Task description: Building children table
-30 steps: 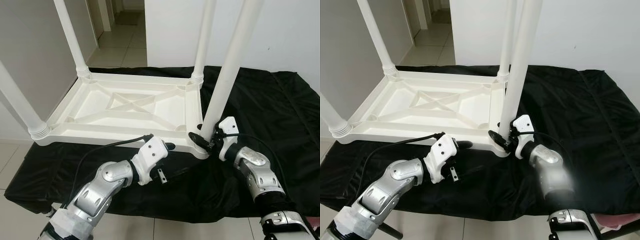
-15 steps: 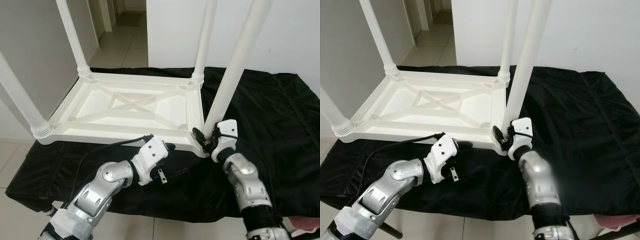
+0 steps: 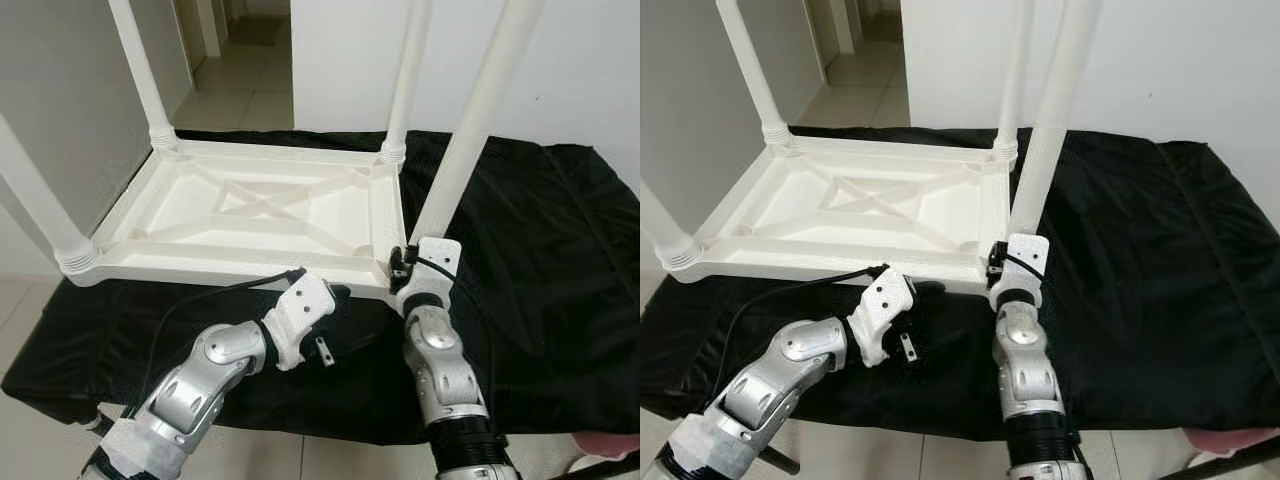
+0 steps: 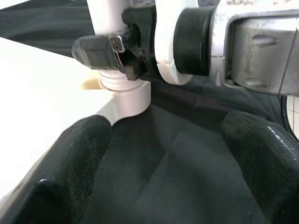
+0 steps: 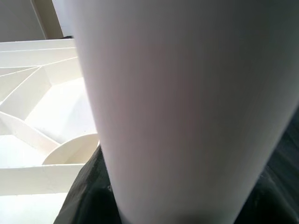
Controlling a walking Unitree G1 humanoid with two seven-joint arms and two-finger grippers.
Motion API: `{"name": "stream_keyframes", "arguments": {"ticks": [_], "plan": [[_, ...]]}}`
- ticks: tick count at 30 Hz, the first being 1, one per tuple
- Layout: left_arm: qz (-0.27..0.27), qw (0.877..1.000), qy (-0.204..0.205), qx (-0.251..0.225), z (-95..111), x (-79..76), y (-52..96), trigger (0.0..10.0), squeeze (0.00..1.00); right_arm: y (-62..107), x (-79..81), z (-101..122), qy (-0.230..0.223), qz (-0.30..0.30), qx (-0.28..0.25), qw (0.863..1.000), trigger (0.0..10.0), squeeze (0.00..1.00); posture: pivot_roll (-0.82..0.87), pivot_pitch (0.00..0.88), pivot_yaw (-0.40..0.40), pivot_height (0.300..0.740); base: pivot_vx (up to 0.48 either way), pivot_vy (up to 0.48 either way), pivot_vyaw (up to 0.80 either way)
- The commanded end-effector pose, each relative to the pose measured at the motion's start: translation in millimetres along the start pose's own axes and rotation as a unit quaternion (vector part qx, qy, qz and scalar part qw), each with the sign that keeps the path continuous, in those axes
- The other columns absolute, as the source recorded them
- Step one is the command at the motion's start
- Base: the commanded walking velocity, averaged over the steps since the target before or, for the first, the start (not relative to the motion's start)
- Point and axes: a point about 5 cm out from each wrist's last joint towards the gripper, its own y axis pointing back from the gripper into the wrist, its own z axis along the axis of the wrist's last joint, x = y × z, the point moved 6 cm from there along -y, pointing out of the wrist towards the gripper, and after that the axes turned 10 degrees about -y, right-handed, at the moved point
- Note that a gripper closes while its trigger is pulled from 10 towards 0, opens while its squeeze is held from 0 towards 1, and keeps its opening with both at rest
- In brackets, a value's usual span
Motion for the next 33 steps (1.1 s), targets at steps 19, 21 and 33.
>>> {"name": "stream_keyframes", "arguments": {"ticks": [19,21,33], "plan": [[-0.002,1.0,0.004,-0.019,6,-3.1,-5.1,10.0,0.0,10.3,-5.9,20,-0.009,0.023,-0.046,0.999,10.0,0.98,-0.08,0.02,0.008,0.74,0.0,0.0,0.0],[0.002,1.0,0.004,-0.022,7,-1.2,-4.6,10.0,0.0,13.2,-4.5,25,-0.011,0.043,-0.056,0.997,10.0,0.0,-0.08,0.019,0.009,0.74,0.0,0.0,0.0],[0.044,0.999,0.011,-0.026,4,0.9,-3.5,10.0,0.0,24.4,5.6,13,-0.008,0.156,-0.024,0.987,10.0,0.0,-0.07,0.012,0.005,0.74,0.0,0.0,0.0]]}}
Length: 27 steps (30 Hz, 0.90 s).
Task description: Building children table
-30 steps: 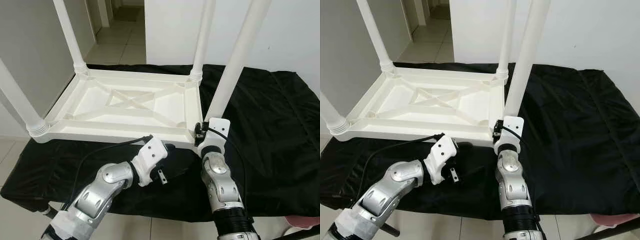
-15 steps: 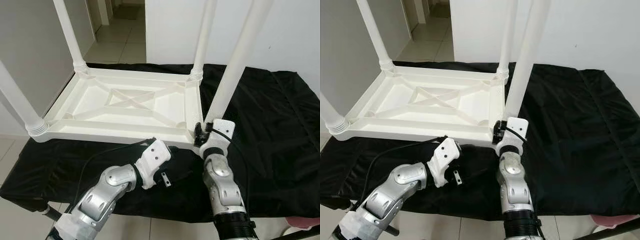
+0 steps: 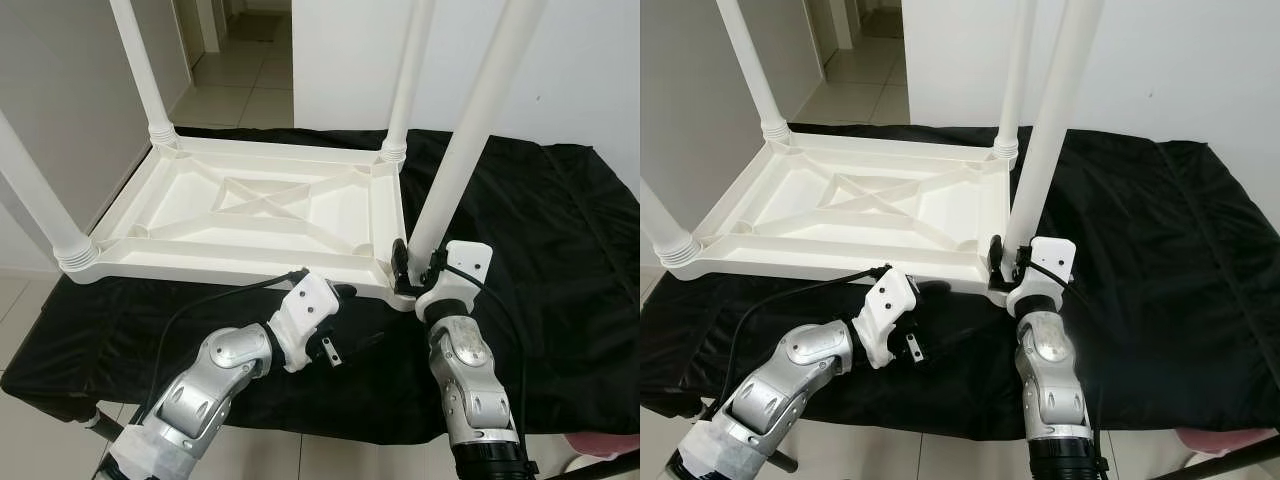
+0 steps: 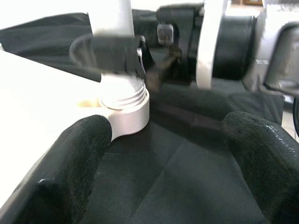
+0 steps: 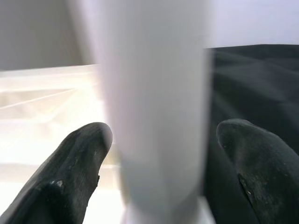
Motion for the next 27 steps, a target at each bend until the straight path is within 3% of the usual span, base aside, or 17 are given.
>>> {"name": "stream_keyframes", "arguments": {"ticks": [1,5,10,13,18,27], "plan": [[0.031,0.999,0.002,0.011,-6,2.6,2.8,10.0,0.0,2.8,7.9,-9,0.008,0.048,0.018,0.999,10.0,0.0,-0.07,0.012,0.005,0.74,0.0,0.0,0.0],[0.032,0.999,0.01,0.012,-7,1.8,3.3,10.0,0.0,1.9,8.5,-10,0.011,0.078,0.024,0.997,10.0,0.0,-0.07,0.008,0.011,0.74,0.0,0.0,0.0],[0.041,0.999,0.019,0.017,-9,-0.4,5.2,10.0,0.0,-4.5,-9.0,-14,0.035,0.117,0.061,0.991,10.0,0.0,-0.07,0.008,0.011,0.74,0.0,0.0,0.0],[0.043,0.998,0.027,0.022,-10,-3.5,4.6,10.0,0.0,-6.7,-19.0,-18,0.059,0.169,0.089,0.98,10.0,0.0,-0.07,0.001,0.012,0.74,0.0,0.0,0.0],[0.046,0.998,0.028,0.027,-10,-2.9,4.0,10.0,0.0,-6.3,-18.0,-24,0.07,0.211,0.114,0.968,10.0,0.0,-0.06,0.0,0.015,0.74,0.0,0.0,0.0],[0.037,0.998,0.043,0.036,-9,-2.0,0.8,10.0,0.0,-23.1,-10.2,-27,0.09,0.268,0.137,0.949,10.0,0.0,-0.06,0.009,0.026,0.74,0.0,0.0,0.0]]}}
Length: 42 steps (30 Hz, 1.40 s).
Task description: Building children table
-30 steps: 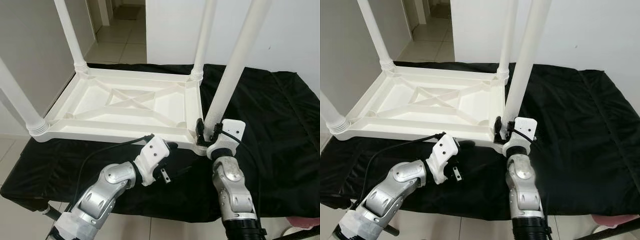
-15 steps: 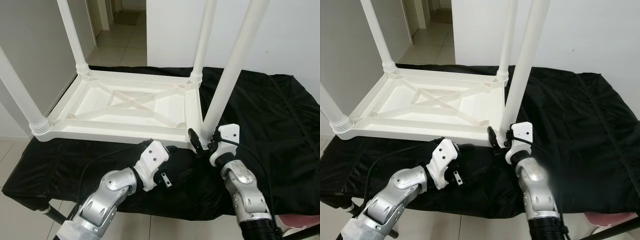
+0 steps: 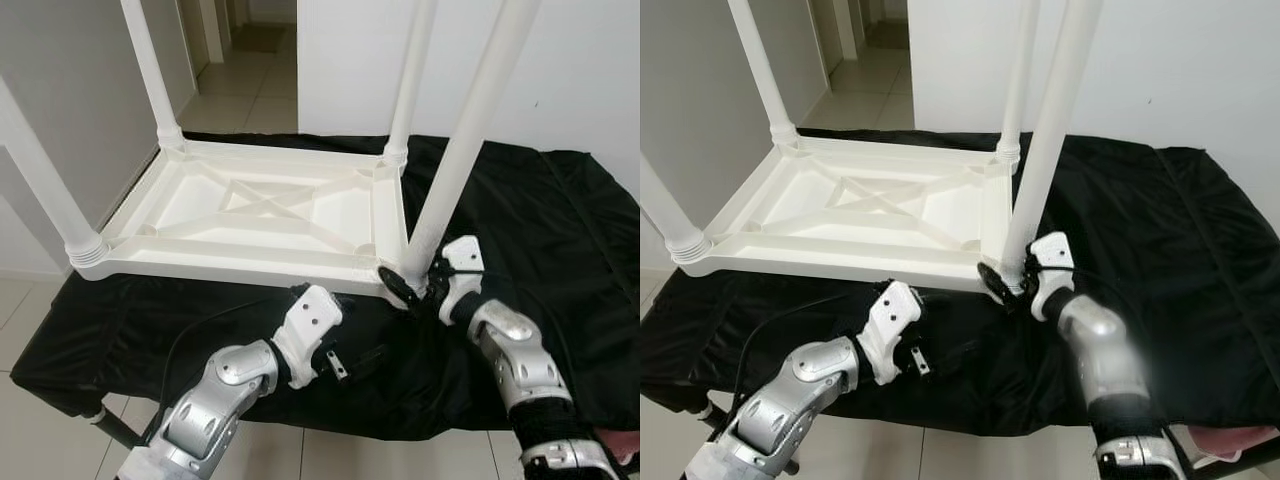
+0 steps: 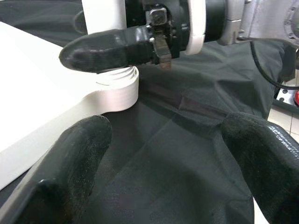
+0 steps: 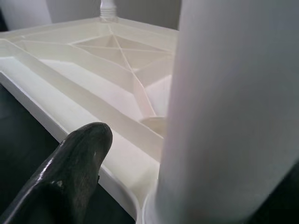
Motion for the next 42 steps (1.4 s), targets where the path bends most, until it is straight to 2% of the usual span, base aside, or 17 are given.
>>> {"name": "stream_keyframes", "arguments": {"ticks": [1,7,8,10,11,13,14,25,26,28,29,31,34,38,39,41,42], "plan": [[0.036,0.999,0.0,0.004,3,10.0,0.3,10.0,0.0,-6.8,1.2,-8,0.011,0.019,0.02,1.0,8.1,0.0,-0.06,0.014,0.028,0.74,0.0,0.0,0.0],[0.039,0.999,0.0,0.007,4,12.1,-0.7,10.0,0.0,-12.8,-0.4,-9,0.019,0.026,0.029,0.999,8.0,0.0,-0.05,0.016,0.024,0.74,0.0,0.0,0.0],[0.04,0.999,0.0,0.007,5,12.4,-1.3,10.0,0.0,-14.3,-0.1,-11,0.018,0.03,0.032,0.999,4.8,0.0,-0.04,0.019,0.021,0.74,0.0,0.0,0.0],[0.04,0.999,0.0,0.007,5,12.4,-1.3,10.0,0.0,-14.3,-0.1,-11,0.018,0.03,0.032,0.999,4.8,0.0,-0.04,0.019,0.021,0.74,0.0,0.0,0.0],[0.04,0.999,0.0,0.007,6,12.5,-1.7,10.0,0.0,-15.6,0.1,-13,0.022,0.032,0.038,0.999,1.8,0.0,-0.03,0.018,0.019,0.74,0.0,0.0,0.0],[0.04,0.999,0.0,0.007,6,12.5,-1.7,10.0,0.0,-15.6,0.1,-13,0.022,0.032,0.038,0.999,1.8,0.0,-0.03,0.018,0.019,0.74,0.0,0.0,0.0],[0.042,0.999,-0.001,0.008,6,12.8,-1.7,10.0,0.0,-16.2,0.2,-15,0.021,0.034,0.041,0.998,0.0,0.0,-0.03,0.019,0.018,0.74,0.0,0.0,0.0],[0.048,0.999,-0.003,0.011,5,15.7,-0.6,10.0,0.0,-15.1,-1.7,-25,0.012,0.037,0.052,0.998,0.0,0.0,-0.03,0.018,0.012,0.74,0.0,0.0,0.0],[0.049,0.999,-0.009,0.01,6,16.4,-0.7,10.0,0.0,-16.0,-5.3,-26,0.017,0.014,0.056,0.998,10.0,0.0,-0.03,0.024,0.011,0.74,0.0,0.0,0.0],[0.049,0.999,-0.009,0.01,6,16.4,-0.7,10.0,0.0,-16.0,-5.3,-26,0.017,0.014,0.056,0.998,10.0,0.0,-0.03,0.024,0.011,0.74,0.0,0.0,0.0],[0.048,0.999,-0.013,0.01,6,15.9,-1.1,10.0,0.0,-17.9,-7.3,-27,0.015,-0.011,0.055,0.998,10.0,0.0,-0.04,0.027,0.013,0.74,0.0,0.0,0.0],[0.043,0.999,-0.016,0.011,4,12.5,-3.0,10.0,0.0,-22.4,-6.2,-26,-0.017,-0.064,0.039,0.997,10.0,0.0,-0.05,0.027,0.015,0.74,0.0,0.0,0.0],[0.038,0.999,-0.018,0.01,4,9.7,-4.2,10.0,0.0,-24.1,-5.3,-25,-0.056,-0.111,0.023,0.992,10.0,0.0,-0.05,0.028,0.017,0.74,0.0,0.0,0.0],[0.037,0.999,-0.02,0.009,5,9.0,-4.4,10.0,0.0,-24.0,-5.9,-24,-0.067,-0.129,0.017,0.989,10.0,0.0,-0.05,0.028,0.017,0.74,0.0,0.0,0.0],[0.036,0.999,-0.021,0.008,5,8.6,-4.2,10.0,0.0,-23.1,-3.8,-23,-0.077,-0.16,0.006,0.984,10.0,0.0,-0.05,0.029,0.018,0.74,0.0,0.0,0.0],[0.036,0.999,-0.021,0.008,5,8.6,-4.2,10.0,0.0,-23.1,-3.8,-23,-0.077,-0.16,0.006,0.984,10.0,0.0,-0.05,0.029,0.018,0.74,0.0,0.0,0.0],[0.035,0.999,-0.019,0.009,4,8.5,-4.0,10.0,0.0,-21.4,-1.5,-23,-0.084,-0.187,-0.005,0.979,10.0,0.0,-0.05,0.029,0.018,0.74,0.0,0.0,0.0]]}}
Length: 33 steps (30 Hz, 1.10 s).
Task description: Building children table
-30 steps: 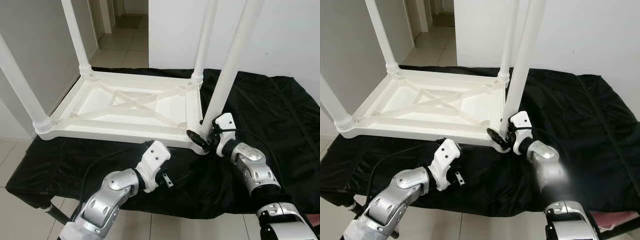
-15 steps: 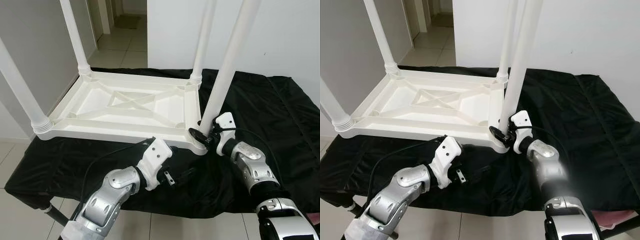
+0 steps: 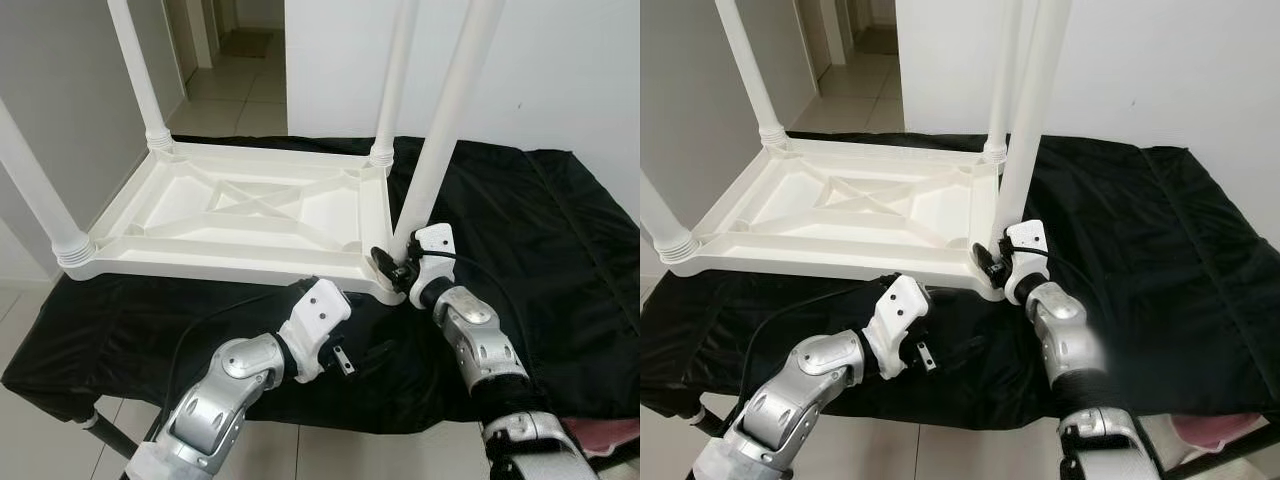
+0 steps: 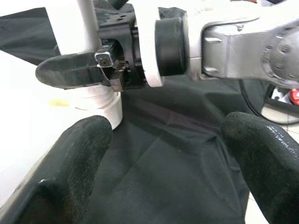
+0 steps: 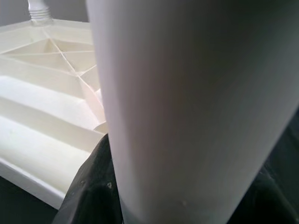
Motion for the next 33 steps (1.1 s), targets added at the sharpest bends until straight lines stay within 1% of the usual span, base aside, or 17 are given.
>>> {"name": "stream_keyframes", "arguments": {"ticks": [1,2,3,4,5,7,9,10,11,14,19,20,23,24,27,30,33], "plan": [[0.027,1.0,-0.001,0.013,-6,5.3,1.2,10.0,0.0,4.7,-5.7,-17,-0.027,-0.033,0.023,0.999,10.0,0.0,-0.05,0.029,0.018,0.74,0.0,0.0,0.0],[0.027,1.0,-0.001,0.013,-6,5.3,1.2,10.0,0.0,4.7,-5.7,-17,-0.027,-0.033,0.023,0.999,10.0,0.0,-0.05,0.029,0.018,0.74,0.0,0.0,0.0],[0.028,1.0,0.0,0.014,-7,5.9,1.3,10.0,0.0,8.6,-1.2,-17,-0.034,-0.062,0.012,0.997,10.0,0.0,-0.06,0.031,0.017,0.74,0.0,0.0,0.0],[0.028,1.0,0.0,0.014,-7,5.9,1.3,10.0,0.0,8.6,-1.2,-17,-0.034,-0.062,0.012,0.997,10.0,0.0,-0.06,0.031,0.017,0.74,0.0,0.0,0.0],[0.029,0.999,0.0,0.015,-7,7.0,1.4,10.0,0.0,14.2,5.4,-18,-0.04,-0.093,0.0,0.995,10.0,0.0,-0.05,0.032,0.013,0.74,0.0,0.0,0.0],[0.031,0.999,-0.002,0.016,-8,8.3,1.5,10.0,0.0,21.5,12.8,-19,-0.052,-0.127,-0.009,0.991,10.0,0.0,-0.05,0.032,0.013,0.74,0.0,0.0,0.0],[0.031,0.999,-0.002,0.016,-8,8.3,1.5,10.0,0.0,21.5,12.8,-19,-0.052,-0.127,-0.009,0.991,10.0,0.0,-0.05,0.032,0.013,0.74,0.0,0.0,0.0],[0.033,0.999,-0.004,0.018,-8,9.7,2.8,10.0,0.0,26.8,15.6,-22,-0.061,-0.148,-0.009,0.987,10.0,0.0,-0.04,0.03,0.015,0.74,0.0,0.0,0.0],[0.033,0.999,-0.004,0.018,-8,9.7,2.8,10.0,0.0,26.8,15.6,-22,-0.061,-0.148,-0.009,0.987,10.0,0.0,-0.04,0.03,0.015,0.74,0.0,0.0,0.0],[0.036,0.999,-0.011,0.025,-12,13.3,8.2,10.0,0.0,33.9,24.5,-20,-0.068,-0.168,-0.013,0.983,10.0,0.0,-0.04,0.031,0.021,0.74,0.0,0.0,0.0],[0.034,0.999,-0.014,0.027,-13,14.7,9.2,10.0,0.0,35.3,19.9,-15,-0.066,-0.177,-0.019,0.982,10.0,0.0,-0.04,0.029,0.029,0.74,0.0,0.0,0.0],[0.031,0.999,-0.015,0.028,-13,13.9,9.4,10.0,0.0,34.9,19.8,-13,-0.07,-0.169,-0.025,0.983,10.0,1.0,-0.04,0.029,0.029,0.74,0.0,0.0,0.0],[0.029,0.999,-0.016,0.028,-13,13.5,9.4,10.0,0.0,35.4,20.5,-11,-0.072,-0.166,-0.028,0.983,10.0,1.0,-0.04,0.028,0.029,0.74,0.0,0.0,0.0],[0.027,0.999,-0.018,0.029,-13,12.4,9.7,10.0,0.0,35.0,20.1,-6,-0.071,-0.15,-0.036,0.985,10.0,1.0,-0.04,0.028,0.03,0.74,0.0,0.0,0.0],[0.025,0.999,-0.019,0.029,-13,11.5,9.8,10.0,0.0,35.3,18.8,-1,-0.068,-0.139,-0.043,0.987,10.0,1.0,-0.04,0.027,0.03,0.74,0.0,0.0,0.0],[0.023,0.999,-0.021,0.029,-14,9.7,10.3,10.0,0.0,36.7,9.3,7,-0.054,-0.115,-0.051,0.991,10.0,1.0,-0.04,0.027,0.03,0.74,0.0,0.0,0.0],[0.022,0.999,-0.022,0.029,-14,9.1,10.6,10.0,0.0,36.9,6.9,6,-0.052,-0.095,-0.044,0.993,10.0,1.0,-0.04,0.027,0.03,0.74,0.0,0.0,0.0]]}}
